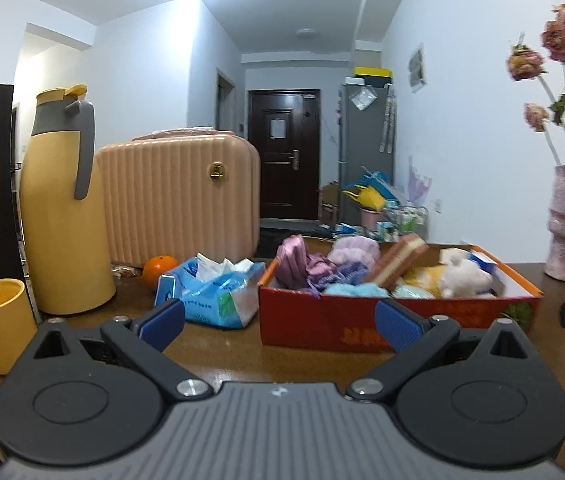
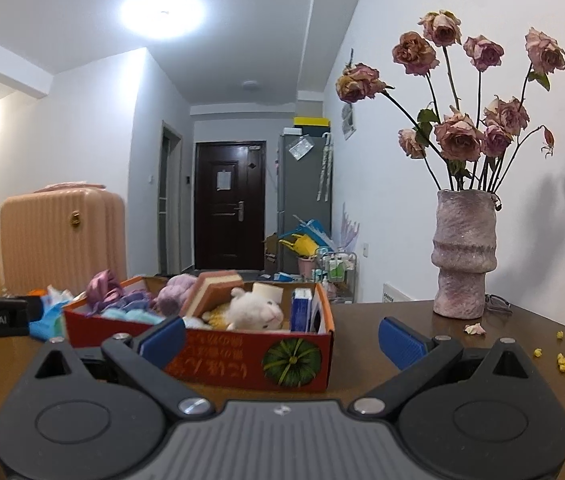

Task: Organize soft objects

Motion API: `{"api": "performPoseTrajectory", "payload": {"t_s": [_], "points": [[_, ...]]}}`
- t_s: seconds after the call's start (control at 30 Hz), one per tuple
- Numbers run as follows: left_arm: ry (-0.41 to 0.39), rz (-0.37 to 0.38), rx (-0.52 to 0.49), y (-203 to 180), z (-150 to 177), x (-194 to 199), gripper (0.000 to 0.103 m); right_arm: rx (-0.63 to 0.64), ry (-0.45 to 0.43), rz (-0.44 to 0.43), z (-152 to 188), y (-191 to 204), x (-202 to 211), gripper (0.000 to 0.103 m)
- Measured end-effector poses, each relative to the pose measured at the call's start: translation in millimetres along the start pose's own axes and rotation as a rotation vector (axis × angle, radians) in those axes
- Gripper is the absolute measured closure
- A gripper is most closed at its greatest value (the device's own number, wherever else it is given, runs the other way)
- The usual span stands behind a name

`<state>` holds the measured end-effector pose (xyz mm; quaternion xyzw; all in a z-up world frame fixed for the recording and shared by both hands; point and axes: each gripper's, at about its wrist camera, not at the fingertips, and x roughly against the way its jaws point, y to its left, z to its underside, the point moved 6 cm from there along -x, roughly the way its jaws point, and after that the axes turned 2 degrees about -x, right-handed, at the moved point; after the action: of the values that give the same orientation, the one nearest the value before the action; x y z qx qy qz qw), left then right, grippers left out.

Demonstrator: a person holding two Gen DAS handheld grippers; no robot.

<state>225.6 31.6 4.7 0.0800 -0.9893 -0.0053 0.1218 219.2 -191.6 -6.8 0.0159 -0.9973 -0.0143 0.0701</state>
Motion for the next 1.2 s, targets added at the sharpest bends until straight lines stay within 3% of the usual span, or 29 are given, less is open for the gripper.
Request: {"api": "performPoseTrajectory", "payload": {"t_s": [0.27,0.67,0.97,1.2], "points": [[-0.018,0.061,-0.043,0,7,53,0.000,0.048,0.022,-0.055,6,11,49,0.000],[-0.002,0.117,0.010,18,21,120,0.000,0.064,0.063,-0.077,18,12,117,0.000],[-0.020,0.141,-0.053,11,34,167,0.000,0.040,0.136,-0.084,29,2,155,0.000],[-0.035,0.153,-0.094,0,37,188,0.000,0.041,0.134,-0.087,22,0,175,0.000]]}}
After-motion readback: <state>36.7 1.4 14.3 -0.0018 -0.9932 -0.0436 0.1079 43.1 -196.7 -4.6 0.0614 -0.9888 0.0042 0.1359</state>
